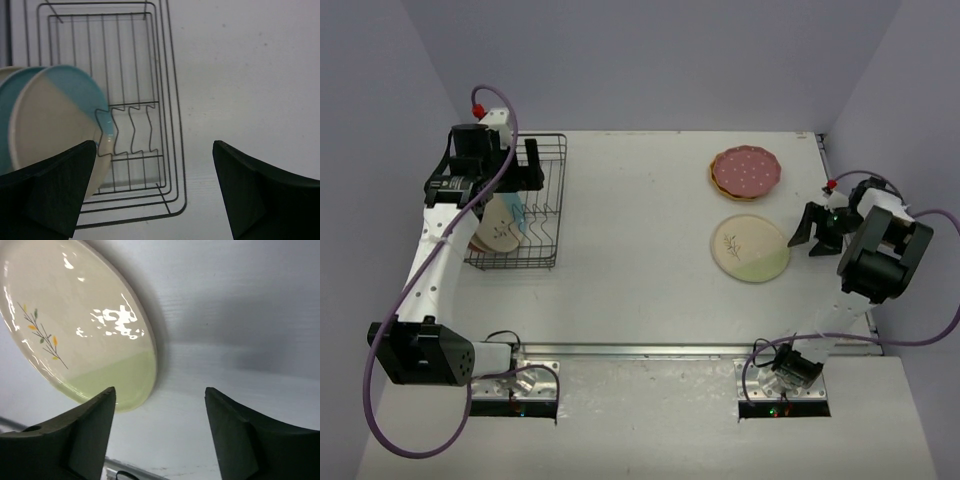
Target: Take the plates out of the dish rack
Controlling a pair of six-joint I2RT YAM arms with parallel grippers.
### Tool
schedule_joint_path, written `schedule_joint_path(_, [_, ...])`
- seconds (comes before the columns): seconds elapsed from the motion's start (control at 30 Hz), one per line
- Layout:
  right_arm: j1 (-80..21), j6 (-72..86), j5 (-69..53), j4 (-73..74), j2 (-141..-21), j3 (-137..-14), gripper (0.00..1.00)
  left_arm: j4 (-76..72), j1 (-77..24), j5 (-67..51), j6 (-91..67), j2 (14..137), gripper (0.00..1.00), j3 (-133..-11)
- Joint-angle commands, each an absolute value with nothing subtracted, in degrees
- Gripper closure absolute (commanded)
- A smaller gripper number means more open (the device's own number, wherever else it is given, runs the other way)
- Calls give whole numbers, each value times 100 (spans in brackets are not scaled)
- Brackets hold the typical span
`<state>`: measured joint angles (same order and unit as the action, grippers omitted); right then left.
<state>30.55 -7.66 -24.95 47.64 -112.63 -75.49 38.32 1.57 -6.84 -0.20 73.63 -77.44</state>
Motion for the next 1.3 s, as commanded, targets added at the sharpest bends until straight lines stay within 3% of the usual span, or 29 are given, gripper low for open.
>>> schedule_joint_path(0.0, [2840,-1056,-2422,4221,-9988,-7629,23,3942,300,827,511,7249,0,-8189])
schedule_joint_path(0.2, [1773,-1346,-2274,3918,-8668,-7450,1,4359,858,615,1193,7594,7,-8538])
schedule_joint_path(0.43, [646,-891,-2159,3787,-8118,-7395,1,4784,1459,-680,1585,8205,16,-8420])
schedule_joint_path(0.97, [256,-843,-2226,3550,-7645,-6916,1,4259,1688,-429,1424,9083,26,-8005])
schedule_joint_path(1.07, [264,-835,-2291,3524,-7613,-6864,1,4178,1688,-603,1397,9155,33,-7945])
schedule_joint_path(1.27, [261,-717,-2569,3433,-7596,-6711,1,4127,1688,-1241,1217,9154,68,-7895])
